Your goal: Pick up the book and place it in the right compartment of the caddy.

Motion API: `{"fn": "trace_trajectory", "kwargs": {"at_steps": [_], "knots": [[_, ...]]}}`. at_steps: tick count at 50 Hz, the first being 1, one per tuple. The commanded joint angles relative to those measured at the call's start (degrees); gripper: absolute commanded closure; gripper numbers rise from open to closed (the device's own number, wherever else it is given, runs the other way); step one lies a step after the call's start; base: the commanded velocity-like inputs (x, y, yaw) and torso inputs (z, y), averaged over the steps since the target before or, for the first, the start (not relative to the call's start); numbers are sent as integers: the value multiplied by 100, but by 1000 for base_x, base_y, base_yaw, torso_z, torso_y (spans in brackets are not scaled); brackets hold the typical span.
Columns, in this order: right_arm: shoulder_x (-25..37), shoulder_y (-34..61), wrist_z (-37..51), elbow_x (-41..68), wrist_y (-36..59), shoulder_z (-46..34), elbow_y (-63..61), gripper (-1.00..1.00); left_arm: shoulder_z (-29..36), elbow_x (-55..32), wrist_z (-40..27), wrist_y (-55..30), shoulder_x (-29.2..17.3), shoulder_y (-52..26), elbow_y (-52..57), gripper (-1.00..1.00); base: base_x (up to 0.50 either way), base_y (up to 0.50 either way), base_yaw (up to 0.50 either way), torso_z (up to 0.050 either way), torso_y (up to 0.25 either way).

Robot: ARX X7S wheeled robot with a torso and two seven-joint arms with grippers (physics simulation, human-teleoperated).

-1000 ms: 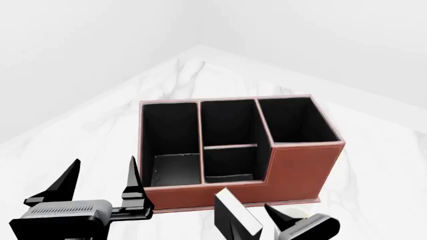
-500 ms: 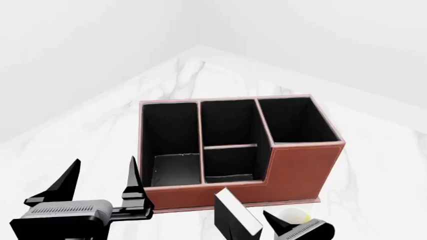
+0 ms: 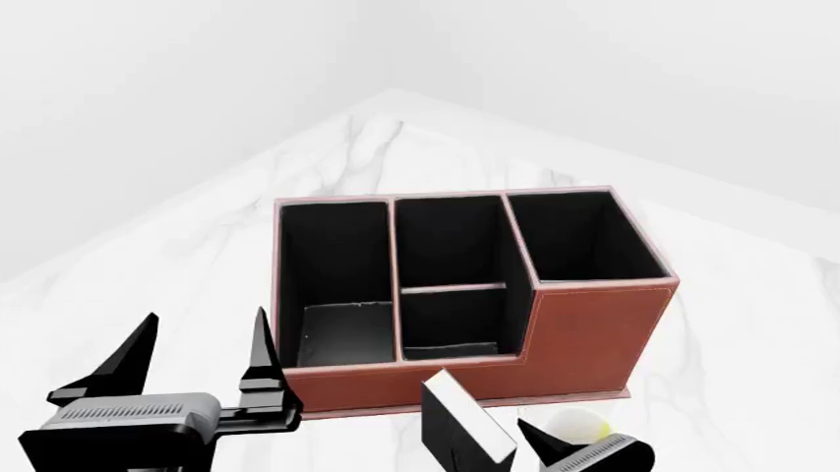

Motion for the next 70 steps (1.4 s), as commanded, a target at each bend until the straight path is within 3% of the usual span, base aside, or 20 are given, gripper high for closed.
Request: {"fn": "trace_trajectory", "kwargs": {"at_steps": [1,2,38,48,70], "knots": [[6,-4,13,3,-19,-15,13,-100,3,-24,-22,5,-15,3,4,-100,0,0,0,0,0],[5,-6,24,0,-29,-8,8,100,5,-22,-25,5,-17,3,5,-100,0,0,0,0,0],[152,-30,106,37,9,-10,-333,100,37,-53,-97,17,-56,-26,-15,-100,0,0,0,0,0],[464,168,436,328,675,237,-1322,100,11,-91,-121,17,-78,-22,3,-100,0,0,0,0,1],[719,778,754,747,1407,537,-2175,100,-6,-148,-163,22,-121,-14,25,-100,0,0,0,0,1]]}}
